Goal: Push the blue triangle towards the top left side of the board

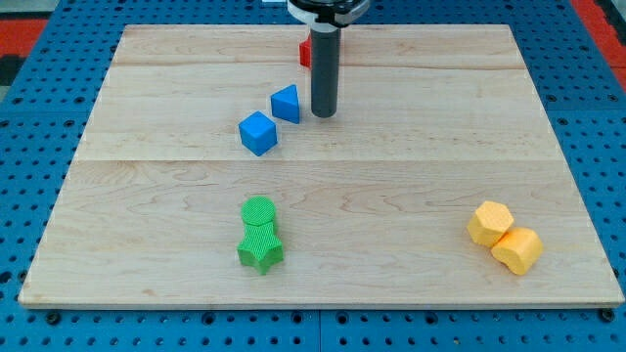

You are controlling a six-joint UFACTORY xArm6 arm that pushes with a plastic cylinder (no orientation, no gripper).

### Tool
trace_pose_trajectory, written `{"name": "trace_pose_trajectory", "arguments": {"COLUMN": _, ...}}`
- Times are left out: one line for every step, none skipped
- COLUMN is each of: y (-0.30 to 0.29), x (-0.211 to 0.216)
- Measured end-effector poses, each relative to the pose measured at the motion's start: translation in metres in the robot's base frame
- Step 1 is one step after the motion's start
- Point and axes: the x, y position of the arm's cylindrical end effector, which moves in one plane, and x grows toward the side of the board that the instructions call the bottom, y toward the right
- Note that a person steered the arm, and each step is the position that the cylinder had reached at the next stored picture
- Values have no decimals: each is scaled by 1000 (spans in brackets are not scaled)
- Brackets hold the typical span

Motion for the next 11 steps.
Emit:
{"name": "trace_pose_trajectory", "arguments": {"y": -17, "x": -22}}
{"name": "trace_pose_trajectory", "arguments": {"y": -41, "x": -9}}
{"name": "trace_pose_trajectory", "arguments": {"y": -6, "x": 21}}
{"name": "trace_pose_trajectory", "arguments": {"y": -65, "x": 9}}
{"name": "trace_pose_trajectory", "arguments": {"y": -117, "x": -31}}
{"name": "trace_pose_trajectory", "arguments": {"y": -160, "x": -58}}
{"name": "trace_pose_trajectory", "arguments": {"y": -161, "x": -56}}
{"name": "trace_pose_trajectory", "arguments": {"y": -169, "x": -79}}
{"name": "trace_pose_trajectory", "arguments": {"y": -202, "x": -109}}
{"name": "trace_pose_trajectory", "arguments": {"y": -177, "x": -90}}
{"name": "trace_pose_trajectory", "arguments": {"y": -72, "x": -36}}
